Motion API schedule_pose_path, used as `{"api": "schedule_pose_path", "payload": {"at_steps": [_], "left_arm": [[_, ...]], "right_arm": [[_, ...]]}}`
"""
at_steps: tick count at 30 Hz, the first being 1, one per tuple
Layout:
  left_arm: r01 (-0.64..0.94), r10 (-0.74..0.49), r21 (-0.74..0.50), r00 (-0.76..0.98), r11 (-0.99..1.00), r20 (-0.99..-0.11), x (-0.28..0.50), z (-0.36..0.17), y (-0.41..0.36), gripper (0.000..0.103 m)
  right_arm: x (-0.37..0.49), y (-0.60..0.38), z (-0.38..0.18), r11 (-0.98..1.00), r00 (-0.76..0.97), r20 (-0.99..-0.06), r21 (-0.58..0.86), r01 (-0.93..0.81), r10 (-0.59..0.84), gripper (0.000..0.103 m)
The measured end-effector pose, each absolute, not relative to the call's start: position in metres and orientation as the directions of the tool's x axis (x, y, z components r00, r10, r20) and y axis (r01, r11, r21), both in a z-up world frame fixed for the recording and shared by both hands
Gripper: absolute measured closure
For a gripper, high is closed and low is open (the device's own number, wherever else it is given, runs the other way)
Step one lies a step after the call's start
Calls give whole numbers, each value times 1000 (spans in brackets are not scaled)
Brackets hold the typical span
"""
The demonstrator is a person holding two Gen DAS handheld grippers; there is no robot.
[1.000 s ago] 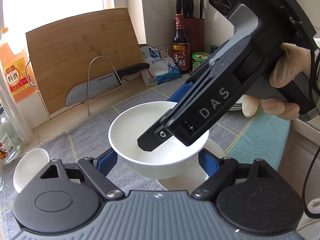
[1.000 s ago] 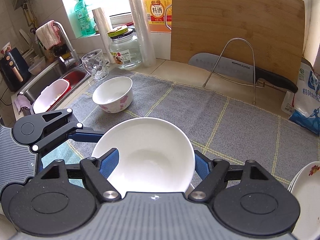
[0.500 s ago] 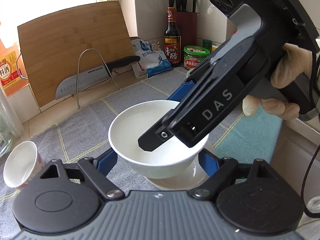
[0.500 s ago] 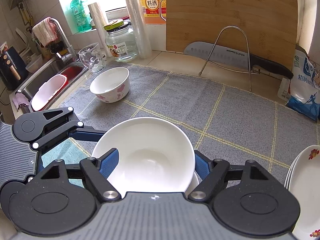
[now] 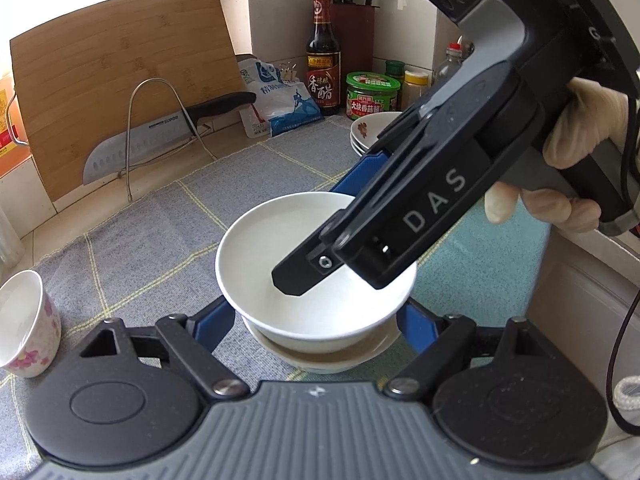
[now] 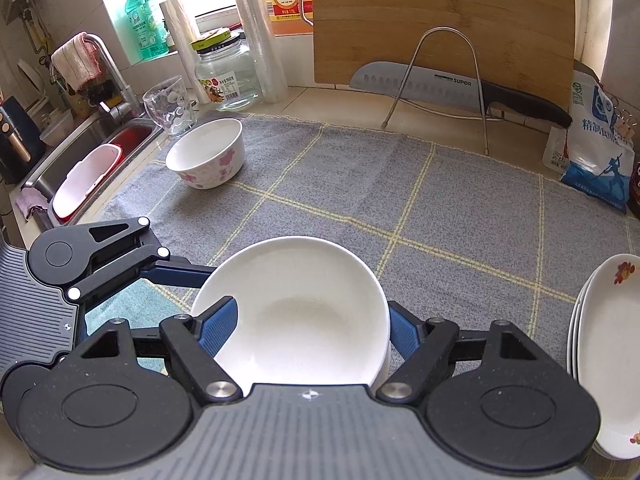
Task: Organize plates and bowls
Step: 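Lower the plain bowl into the floral bowl and open the right tool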
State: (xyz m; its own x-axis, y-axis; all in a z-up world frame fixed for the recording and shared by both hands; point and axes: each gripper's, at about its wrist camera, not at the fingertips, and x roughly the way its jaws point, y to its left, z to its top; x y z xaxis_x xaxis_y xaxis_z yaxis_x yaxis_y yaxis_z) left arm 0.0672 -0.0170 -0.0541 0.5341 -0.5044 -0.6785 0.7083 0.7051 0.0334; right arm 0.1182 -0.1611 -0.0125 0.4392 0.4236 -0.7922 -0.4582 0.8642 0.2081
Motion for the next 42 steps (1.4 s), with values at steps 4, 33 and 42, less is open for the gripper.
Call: {"api": "schedule_pose_path", "payload": {"at_steps": [4,33,42], "left_arm": [[721,-517,18,514,693,-684,66,-56,-18,16],[693,-487,6,514,721,-706,71,-61,22,15],[601,-419,31,592,799,-688,82,-55,67,14]], "right_arm": [[118,-163,-13,865,444,-790,205,-457,422,18],[98,-132,-21,874,523,-798,9,-486,299,5],[110,-113,4,855,575,-761,-54,-517,299,0]]}}
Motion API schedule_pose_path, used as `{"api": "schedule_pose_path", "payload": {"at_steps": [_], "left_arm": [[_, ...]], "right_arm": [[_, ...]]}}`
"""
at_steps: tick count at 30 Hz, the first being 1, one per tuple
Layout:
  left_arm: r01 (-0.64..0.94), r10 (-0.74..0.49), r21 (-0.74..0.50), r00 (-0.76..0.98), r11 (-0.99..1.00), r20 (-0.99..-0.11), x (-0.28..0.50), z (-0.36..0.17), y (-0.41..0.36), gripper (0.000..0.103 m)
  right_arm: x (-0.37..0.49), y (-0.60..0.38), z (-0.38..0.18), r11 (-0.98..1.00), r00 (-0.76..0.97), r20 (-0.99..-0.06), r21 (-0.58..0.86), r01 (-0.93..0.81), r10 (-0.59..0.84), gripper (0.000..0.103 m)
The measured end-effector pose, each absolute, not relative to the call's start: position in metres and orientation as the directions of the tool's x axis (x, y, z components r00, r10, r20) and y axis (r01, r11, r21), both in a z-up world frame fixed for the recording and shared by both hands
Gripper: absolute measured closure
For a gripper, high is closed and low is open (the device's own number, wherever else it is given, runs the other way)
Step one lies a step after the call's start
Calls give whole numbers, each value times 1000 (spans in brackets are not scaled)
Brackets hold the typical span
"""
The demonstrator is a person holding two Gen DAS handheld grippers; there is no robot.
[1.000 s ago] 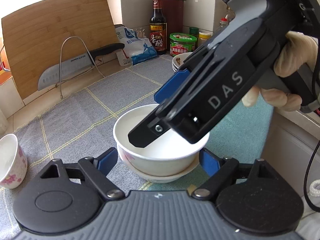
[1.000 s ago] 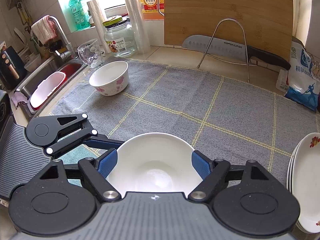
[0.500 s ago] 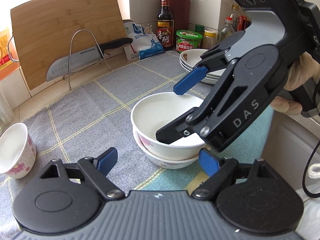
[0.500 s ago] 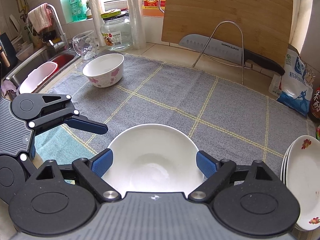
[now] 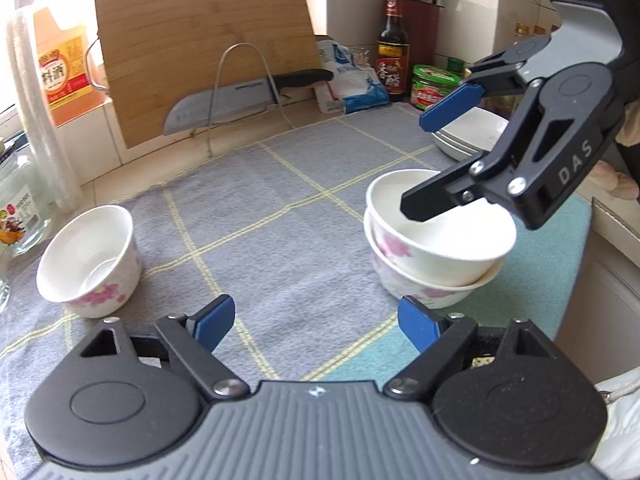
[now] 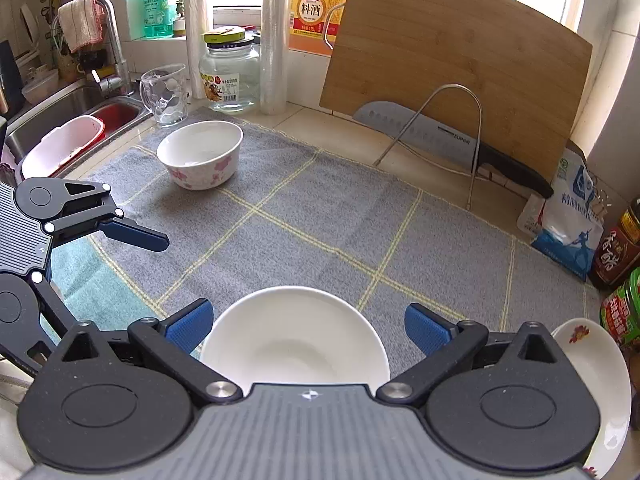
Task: Organize plates and bowls
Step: 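Lower the plain bowl into the floral bowl and open the right tool, then move the right tool to the pink-patterned white bowl and grip its rim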
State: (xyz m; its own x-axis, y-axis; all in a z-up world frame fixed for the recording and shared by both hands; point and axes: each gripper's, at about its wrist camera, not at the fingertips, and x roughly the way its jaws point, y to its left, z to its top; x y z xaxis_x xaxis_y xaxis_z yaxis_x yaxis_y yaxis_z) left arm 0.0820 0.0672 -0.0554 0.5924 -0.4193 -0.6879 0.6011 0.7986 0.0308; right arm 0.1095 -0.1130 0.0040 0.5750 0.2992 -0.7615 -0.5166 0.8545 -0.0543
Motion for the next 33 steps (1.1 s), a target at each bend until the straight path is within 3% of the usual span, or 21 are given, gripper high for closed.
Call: {"api": "schedule_pose_path", "payload": {"at_steps": [11,17,33], "left_arm": [[392,-236,111,732,913,-639,122,-58,146,10],[346,-208,102,746,933,-632,141,-66,166,10],[365,-265,36,736,930,-623,175,-87,181,10]], "right_arm": [[153,-41,17,791,542,-730,-2,-611,417,0],[177,-6,13,764,520,-731,4,-645,443,0],[242,41,-16,715,438,-787,6,-699,434,0]]}}
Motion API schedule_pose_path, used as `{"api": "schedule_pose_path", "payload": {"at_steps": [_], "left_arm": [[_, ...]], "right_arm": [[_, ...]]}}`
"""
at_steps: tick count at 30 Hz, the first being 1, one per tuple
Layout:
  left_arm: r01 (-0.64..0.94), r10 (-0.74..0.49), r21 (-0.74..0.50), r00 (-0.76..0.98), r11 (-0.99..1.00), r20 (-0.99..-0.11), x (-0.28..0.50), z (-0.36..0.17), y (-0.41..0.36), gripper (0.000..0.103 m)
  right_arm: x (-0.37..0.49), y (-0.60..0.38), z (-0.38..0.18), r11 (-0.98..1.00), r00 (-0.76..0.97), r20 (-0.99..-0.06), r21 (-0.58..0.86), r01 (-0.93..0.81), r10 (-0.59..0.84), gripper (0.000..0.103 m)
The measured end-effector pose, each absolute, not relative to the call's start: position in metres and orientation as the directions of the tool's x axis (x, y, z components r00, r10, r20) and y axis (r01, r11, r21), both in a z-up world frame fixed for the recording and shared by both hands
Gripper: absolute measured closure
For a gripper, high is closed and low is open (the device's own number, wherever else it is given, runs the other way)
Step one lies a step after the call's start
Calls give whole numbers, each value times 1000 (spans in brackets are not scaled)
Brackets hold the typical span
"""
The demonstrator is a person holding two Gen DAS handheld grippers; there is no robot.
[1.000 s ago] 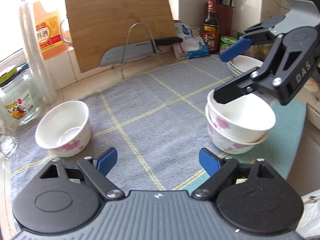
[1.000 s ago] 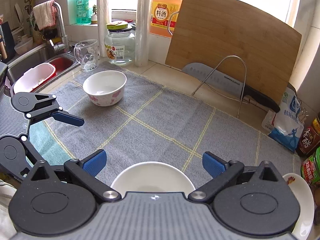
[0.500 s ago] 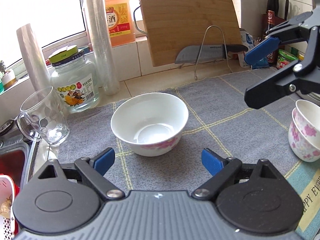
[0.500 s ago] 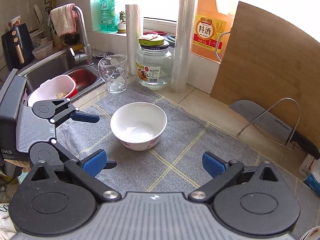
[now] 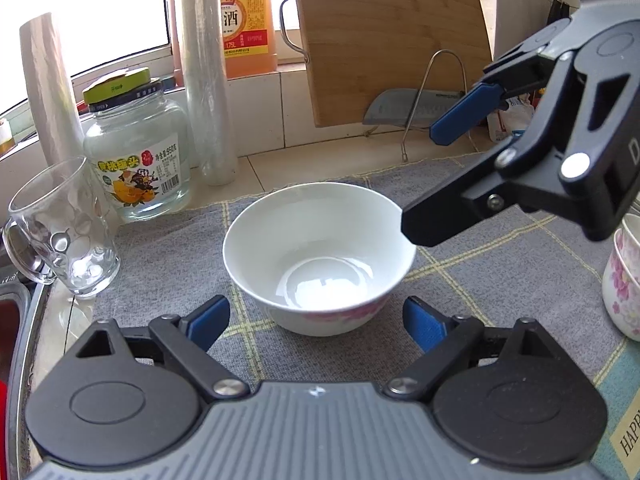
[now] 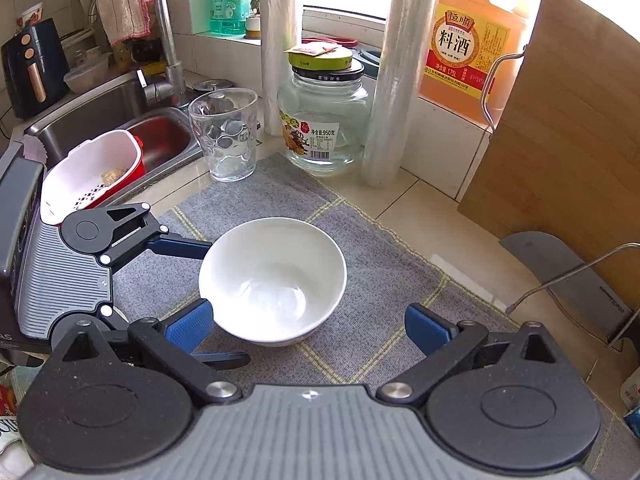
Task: Organize plates and bowls
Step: 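Move the right tool to the pink-patterned white bowl and grip its rim, then carry the pink-patterned bowl with the right tool over the two-bowl stack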
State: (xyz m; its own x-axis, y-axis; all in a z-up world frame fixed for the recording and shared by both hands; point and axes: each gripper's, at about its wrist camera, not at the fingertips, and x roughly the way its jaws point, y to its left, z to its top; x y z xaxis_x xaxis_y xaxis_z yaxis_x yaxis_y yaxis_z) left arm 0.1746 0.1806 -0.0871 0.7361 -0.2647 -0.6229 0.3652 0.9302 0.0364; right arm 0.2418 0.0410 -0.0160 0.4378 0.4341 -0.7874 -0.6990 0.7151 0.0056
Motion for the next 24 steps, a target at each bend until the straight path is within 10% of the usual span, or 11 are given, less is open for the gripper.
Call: {"api": "schedule_pose_path", "payload": {"at_steps": [24], "left_arm": [[393,-298,35,750,919,-590,188,-89,182,15]], "right_arm": [[298,68,-50,658,269,-816,171,-733,511,25]]}}
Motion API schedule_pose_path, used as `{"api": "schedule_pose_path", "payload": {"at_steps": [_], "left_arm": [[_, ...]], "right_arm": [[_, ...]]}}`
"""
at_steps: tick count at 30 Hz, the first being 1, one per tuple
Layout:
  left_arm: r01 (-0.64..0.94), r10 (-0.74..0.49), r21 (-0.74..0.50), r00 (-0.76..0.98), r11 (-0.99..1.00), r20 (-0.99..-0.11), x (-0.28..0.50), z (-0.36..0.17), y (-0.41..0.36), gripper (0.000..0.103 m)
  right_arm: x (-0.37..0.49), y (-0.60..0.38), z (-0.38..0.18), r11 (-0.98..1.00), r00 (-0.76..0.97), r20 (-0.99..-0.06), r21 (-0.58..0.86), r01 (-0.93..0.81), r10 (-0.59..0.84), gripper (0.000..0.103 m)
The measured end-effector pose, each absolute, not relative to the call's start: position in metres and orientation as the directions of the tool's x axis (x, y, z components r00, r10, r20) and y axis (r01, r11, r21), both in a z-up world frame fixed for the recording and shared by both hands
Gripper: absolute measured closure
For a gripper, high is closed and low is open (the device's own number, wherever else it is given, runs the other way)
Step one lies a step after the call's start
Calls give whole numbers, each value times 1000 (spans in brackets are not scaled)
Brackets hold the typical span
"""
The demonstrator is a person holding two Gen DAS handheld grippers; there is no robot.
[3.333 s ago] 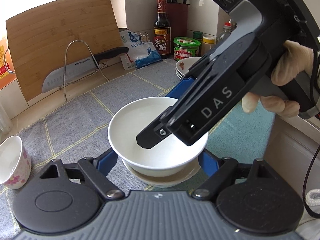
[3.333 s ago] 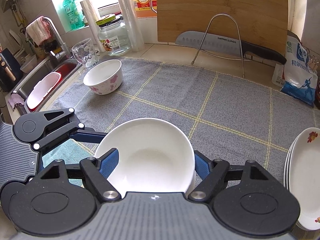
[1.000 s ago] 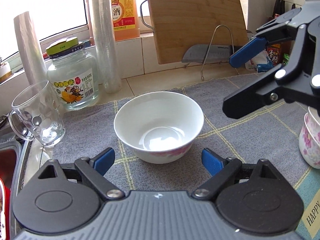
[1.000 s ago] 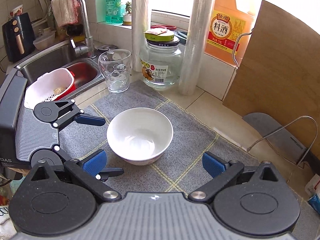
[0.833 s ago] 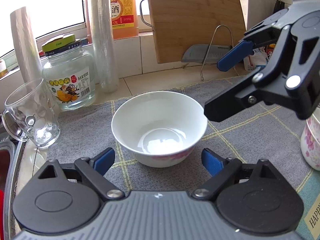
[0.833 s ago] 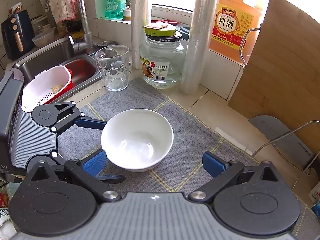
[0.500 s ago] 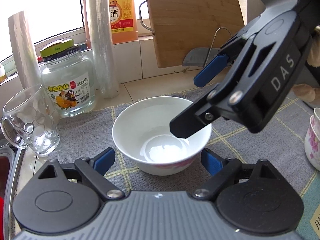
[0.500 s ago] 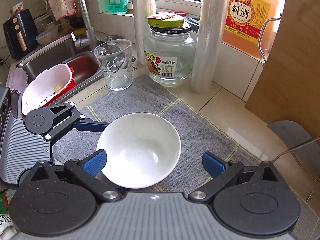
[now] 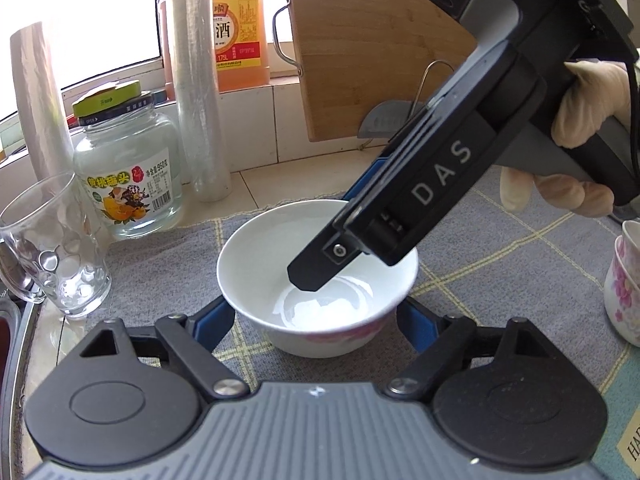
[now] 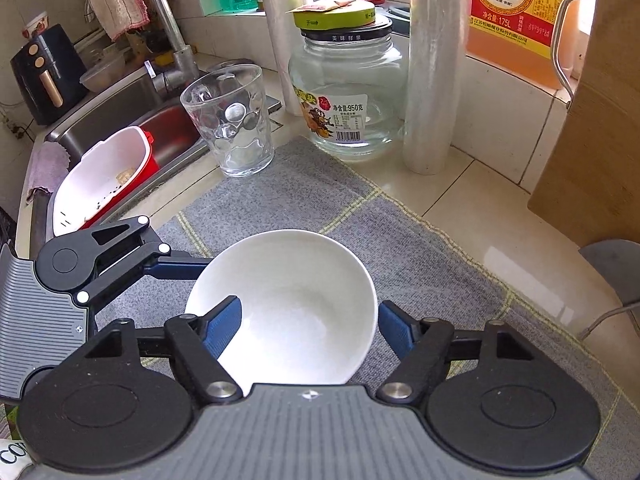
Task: Organize plates and bowls
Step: 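Carry the pink-patterned bowl with the right tool over the two-bowl stack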
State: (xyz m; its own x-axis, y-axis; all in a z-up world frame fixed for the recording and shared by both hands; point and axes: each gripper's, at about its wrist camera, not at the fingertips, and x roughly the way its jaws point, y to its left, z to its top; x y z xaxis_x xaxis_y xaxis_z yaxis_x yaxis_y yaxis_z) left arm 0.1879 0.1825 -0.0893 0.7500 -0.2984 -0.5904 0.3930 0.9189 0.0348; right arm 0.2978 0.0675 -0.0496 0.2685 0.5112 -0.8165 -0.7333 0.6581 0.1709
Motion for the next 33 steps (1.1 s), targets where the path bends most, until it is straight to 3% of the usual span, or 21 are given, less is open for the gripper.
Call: {"api": "schedule_pose_path", "payload": {"at_steps": [33], "left_arm": [[457,-331,74,737,886,-589,160,-58,167,16]], "right_arm": [[269,40,-21,686,276,-786,241,-687,553,28]]}}
